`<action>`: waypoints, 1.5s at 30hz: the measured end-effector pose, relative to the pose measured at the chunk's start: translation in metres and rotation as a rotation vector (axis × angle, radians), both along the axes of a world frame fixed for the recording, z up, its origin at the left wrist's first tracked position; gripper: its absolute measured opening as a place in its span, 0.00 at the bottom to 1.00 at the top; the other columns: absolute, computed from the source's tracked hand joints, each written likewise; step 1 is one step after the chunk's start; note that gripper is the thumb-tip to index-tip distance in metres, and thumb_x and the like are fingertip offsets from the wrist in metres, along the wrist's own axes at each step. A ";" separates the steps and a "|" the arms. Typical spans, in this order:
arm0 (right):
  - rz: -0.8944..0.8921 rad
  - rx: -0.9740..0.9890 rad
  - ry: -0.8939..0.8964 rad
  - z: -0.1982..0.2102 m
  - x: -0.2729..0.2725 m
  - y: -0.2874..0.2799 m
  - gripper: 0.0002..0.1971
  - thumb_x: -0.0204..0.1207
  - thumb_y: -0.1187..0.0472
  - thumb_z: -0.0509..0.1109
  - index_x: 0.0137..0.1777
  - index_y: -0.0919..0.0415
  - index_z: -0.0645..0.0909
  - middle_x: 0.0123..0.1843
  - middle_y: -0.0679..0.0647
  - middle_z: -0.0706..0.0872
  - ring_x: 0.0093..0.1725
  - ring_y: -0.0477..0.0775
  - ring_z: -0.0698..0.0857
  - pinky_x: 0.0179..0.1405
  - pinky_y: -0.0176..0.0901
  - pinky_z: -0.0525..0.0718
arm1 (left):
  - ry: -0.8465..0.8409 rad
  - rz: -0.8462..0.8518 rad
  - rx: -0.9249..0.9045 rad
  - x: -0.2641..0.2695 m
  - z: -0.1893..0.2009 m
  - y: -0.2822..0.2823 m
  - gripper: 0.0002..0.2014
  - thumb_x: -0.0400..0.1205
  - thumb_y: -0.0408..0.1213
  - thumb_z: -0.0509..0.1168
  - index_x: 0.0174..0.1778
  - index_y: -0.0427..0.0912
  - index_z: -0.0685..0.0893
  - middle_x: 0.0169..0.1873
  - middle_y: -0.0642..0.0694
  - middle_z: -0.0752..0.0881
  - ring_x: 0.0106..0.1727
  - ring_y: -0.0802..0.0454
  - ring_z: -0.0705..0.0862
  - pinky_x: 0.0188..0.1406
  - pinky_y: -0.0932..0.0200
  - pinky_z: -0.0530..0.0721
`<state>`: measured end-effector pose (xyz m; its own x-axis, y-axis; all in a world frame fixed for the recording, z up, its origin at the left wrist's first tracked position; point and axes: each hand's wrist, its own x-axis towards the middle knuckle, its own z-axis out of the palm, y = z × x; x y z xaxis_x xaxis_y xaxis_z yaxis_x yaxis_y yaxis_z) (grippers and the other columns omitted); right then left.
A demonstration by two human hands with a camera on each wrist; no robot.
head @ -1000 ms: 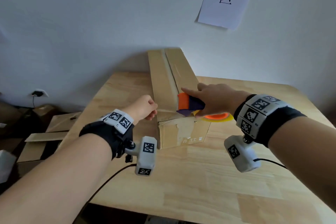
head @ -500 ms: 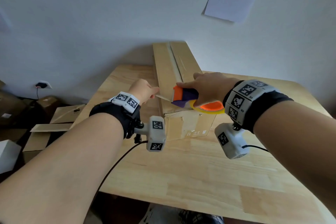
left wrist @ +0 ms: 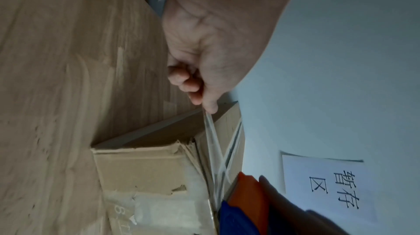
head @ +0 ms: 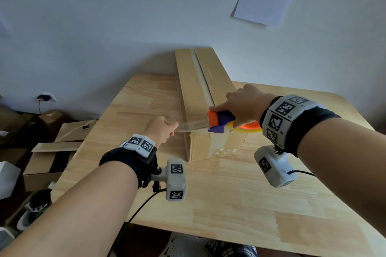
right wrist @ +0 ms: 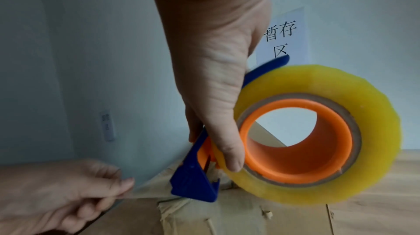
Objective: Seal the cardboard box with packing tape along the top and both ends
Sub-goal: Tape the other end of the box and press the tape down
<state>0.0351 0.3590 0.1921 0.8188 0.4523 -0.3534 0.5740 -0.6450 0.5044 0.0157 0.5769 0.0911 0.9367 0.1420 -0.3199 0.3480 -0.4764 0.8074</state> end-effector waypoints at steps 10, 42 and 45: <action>0.062 -0.075 -0.100 -0.006 0.000 0.029 0.14 0.77 0.51 0.64 0.62 0.43 0.79 0.53 0.49 0.83 0.51 0.56 0.83 0.48 0.48 0.68 | -0.034 0.085 0.111 0.005 -0.004 -0.011 0.20 0.79 0.48 0.68 0.26 0.41 0.71 0.26 0.48 0.82 0.22 0.52 0.73 0.32 0.60 0.72; -0.015 -0.003 0.001 -0.022 0.018 0.031 0.13 0.75 0.52 0.64 0.59 0.44 0.80 0.50 0.48 0.84 0.44 0.53 0.79 0.46 0.48 0.66 | 0.331 0.268 -0.506 0.007 -0.043 -0.025 0.15 0.81 0.42 0.67 0.33 0.40 0.72 0.25 0.48 0.71 0.23 0.57 0.64 0.18 0.67 0.61; -0.020 0.021 0.007 -0.023 0.017 0.028 0.13 0.75 0.52 0.65 0.60 0.43 0.80 0.50 0.48 0.83 0.44 0.53 0.79 0.46 0.48 0.66 | 0.387 0.329 -0.666 0.008 -0.051 -0.031 0.15 0.84 0.41 0.63 0.33 0.42 0.69 0.24 0.50 0.66 0.19 0.58 0.63 0.13 0.68 0.61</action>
<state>0.0519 0.3869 0.1689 0.8254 0.4428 -0.3503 0.5643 -0.6668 0.4867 0.0240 0.5462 0.0398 0.6872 0.0566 -0.7243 0.6965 0.2321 0.6790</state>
